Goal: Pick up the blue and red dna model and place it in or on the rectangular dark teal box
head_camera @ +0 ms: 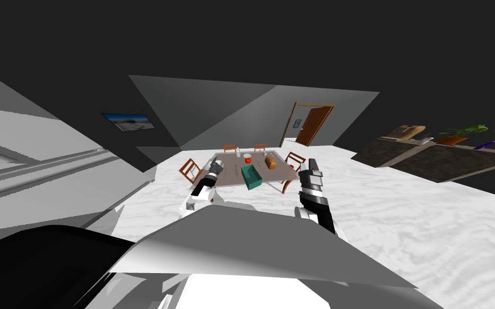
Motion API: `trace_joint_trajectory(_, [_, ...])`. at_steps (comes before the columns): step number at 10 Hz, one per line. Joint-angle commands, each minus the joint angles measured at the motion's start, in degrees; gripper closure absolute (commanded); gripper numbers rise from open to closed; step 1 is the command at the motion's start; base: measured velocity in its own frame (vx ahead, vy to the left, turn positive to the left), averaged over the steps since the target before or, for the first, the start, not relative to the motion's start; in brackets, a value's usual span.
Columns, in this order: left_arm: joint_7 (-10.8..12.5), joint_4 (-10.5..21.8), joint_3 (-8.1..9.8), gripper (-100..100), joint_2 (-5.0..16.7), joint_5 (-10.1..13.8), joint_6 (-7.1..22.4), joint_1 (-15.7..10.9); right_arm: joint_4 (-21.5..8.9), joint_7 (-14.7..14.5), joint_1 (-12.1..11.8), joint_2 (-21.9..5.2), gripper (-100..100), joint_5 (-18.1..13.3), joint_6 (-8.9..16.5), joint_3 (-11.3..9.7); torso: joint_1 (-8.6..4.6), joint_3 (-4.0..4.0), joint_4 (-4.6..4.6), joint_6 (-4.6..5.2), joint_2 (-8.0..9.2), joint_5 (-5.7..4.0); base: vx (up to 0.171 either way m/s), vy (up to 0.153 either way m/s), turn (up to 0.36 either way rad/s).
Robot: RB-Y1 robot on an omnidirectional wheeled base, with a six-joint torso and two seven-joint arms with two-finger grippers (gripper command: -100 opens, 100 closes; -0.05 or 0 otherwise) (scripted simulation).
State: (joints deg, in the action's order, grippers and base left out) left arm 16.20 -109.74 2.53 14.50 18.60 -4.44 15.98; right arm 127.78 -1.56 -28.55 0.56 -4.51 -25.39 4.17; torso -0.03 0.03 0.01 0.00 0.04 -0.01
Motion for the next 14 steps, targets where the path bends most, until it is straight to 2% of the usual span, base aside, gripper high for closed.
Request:
trace_joint_trajectory(1, [1.06, 0.05, 0.19, -100, 0.01, 0.47, 2.34, -0.41, 0.00, 0.00, 0.00, 0.00, 0, 0.00, 0.00, 0.00, 0.00, 0.00, 0.00, 0.00, 0.00, 0.00, -0.011, -0.013, -0.038])
trace_joint_trajectory(2, [3.01, 1.77, 0.35, -100, 0.43, 1.52, 4.11, -1.71, 0.00, 0.00, 0.00, 0.00, 0, 0.00, 0.00, 0.00, 0.00, 0.00, 0.00, -0.02, 0.00, 0.00, -0.010, -0.010, -0.057])
trace_joint_trajectory(3, [3.01, 1.77, 0.35, -100, 0.43, 1.52, 4.87, -1.71, 0.00, 0.00, 0.00, 0.00, 0, 0.00, 0.00, 0.00, 0.01, -0.01, 0.00, 0.00, -0.01, 0.00, -0.006, -0.005, -0.034])
trace_joint_trajectory(4, [4.96, 3.56, 0.47, -100, 0.82, 2.55, 6.73, -3.05, 0.00, 0.00, 0.00, 0.00, 0, 0.00, 0.00, 0.00, 0.02, -0.01, 0.00, -0.01, -0.02, 0.00, -0.004, -0.005, -0.068])
trace_joint_trajectory(5, [4.96, 3.56, 0.47, -100, 0.82, 2.55, 7.47, -3.05, 0.00, 0.00, 0.00, 0.00, 0, 0.00, 0.00, 0.00, 0.02, -0.02, -0.01, 0.00, -0.03, 0.00, -0.002, -0.002, -0.030])
trace_joint_trajectory(6, [6.88, 5.41, 0.54, -100, 1.15, 3.57, 9.50, -4.41, 0.00, 0.00, -0.01, 0.00, 0, 0.00, 0.00, 0.00, 0.04, -0.02, -0.01, -0.02, -0.04, 0.01, 0.001, -0.002, -0.053])
trace_joint_trajectory(7, [6.88, 5.41, 0.54, -100, 1.15, 3.57, 10.11, -4.41, 0.00, 0.00, 0.00, 0.00, 0, 0.00, 0.00, 0.00, 0.05, -0.03, -0.01, -0.01, -0.05, 0.01, 0.002, 0.001, -0.032])
trace_joint_trajectory(8, [8.76, 7.32, 0.56, -100, 1.45, 4.57, 11.90, -5.79, 0.00, 0.00, -0.01, 0.00, 0, 0.00, 0.00, 0.00, 0.05, -0.03, -0.01, -0.02, -0.05, 0.01, 0.005, 0.002, -0.066])
trace_joint_trajectory(9, [8.76, 7.32, 0.56, -100, 1.45, 4.57, 12.78, -5.79, 0.00, 0.00, 0.00, 0.00, 0, 0.00, 0.00, 0.00, 0.05, -0.03, -0.01, -0.01, -0.06, 0.01, 0.005, 0.004, -0.034])
trace_joint_trajectory(10, [10.60, 9.27, 0.53, -100, 1.69, 5.53, 14.98, -7.19, 0.00, 0.00, -0.01, 0.00, 0, 0.00, 0.00, 0.00, 0.06, -0.04, -0.01, -0.02, -0.07, 0.01, 0.010, 0.007, -0.065])
trace_joint_trajectory(11, [10.60, 9.27, 0.53, -100, 1.69, 5.53, 15.48, -7.19, 0.00, 0.00, 0.00, 0.00, 0, 0.00, 0.00, 0.00, 0.07, -0.05, -0.02, -0.01, -0.09, 0.01, 0.010, 0.008, -0.035])
trace_joint_trajectory(12, [12.38, 11.26, 0.46, -100, 1.90, 6.47, 17.93, -8.58, 0.00, 0.00, -0.01, 0.00, 0, 0.00, 0.00, 0.01, 0.08, -0.05, -0.02, -0.03, -0.09, 0.01, 0.012, 0.011, -0.052])
trace_joint_trajectory(13, [12.38, 11.26, 0.46, -100, 1.90, 6.47, 18.18, -8.58, 0.00, 0.00, -0.01, 0.00, 0, 0.00, 0.00, 0.00, 0.09, -0.06, -0.02, -0.01, -0.10, 0.02, 0.012, 0.011, -0.033])
trace_joint_trajectory(14, [14.09, 13.26, 0.34, -100, 2.08, 7.37, 20.30, -9.97, 0.00, 0.00, -0.01, 0.00, 0, 0.00, 0.00, 0.01, 0.09, -0.05, -0.02, -0.03, -0.09, 0.02, 0.019, 0.017, -0.060])
